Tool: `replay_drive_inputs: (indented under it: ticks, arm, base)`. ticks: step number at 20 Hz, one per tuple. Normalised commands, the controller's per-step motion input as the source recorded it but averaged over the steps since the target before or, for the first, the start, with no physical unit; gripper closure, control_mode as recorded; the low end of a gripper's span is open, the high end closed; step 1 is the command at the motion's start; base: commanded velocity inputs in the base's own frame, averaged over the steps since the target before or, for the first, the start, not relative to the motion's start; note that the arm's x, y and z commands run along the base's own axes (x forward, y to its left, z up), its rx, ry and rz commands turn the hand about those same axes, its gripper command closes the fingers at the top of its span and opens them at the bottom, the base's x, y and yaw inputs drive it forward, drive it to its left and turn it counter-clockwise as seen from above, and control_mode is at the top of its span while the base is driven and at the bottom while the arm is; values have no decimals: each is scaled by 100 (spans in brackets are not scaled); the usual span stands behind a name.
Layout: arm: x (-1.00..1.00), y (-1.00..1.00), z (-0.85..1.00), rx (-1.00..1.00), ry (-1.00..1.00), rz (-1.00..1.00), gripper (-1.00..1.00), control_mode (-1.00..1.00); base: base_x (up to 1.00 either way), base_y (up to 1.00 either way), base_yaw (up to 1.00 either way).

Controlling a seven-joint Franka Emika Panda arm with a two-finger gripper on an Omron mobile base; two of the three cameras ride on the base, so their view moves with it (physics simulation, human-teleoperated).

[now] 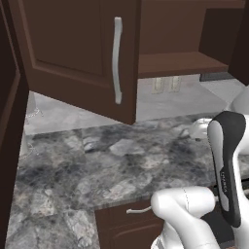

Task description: Open the cabinet. Pick the dish brush and place it next to the sink. Then close the cabinet.

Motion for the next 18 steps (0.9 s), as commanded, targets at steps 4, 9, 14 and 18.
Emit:
replay_drive_inputs:
  ticks: [4,9,14,18]
  arm:
    - [-6,0,38,2,-9,-1,-100,-100]
    - [-15,0,74,0,0,0,-100,-100]
    - [-56,0,62,0,-12,0,-100,-100]
    - [-65,0,22,0,-41,0,-100,-100]
  base:
    - [0,0,0]
    - [0,0,0]
    - [0,0,0]
    - [0,0,0]
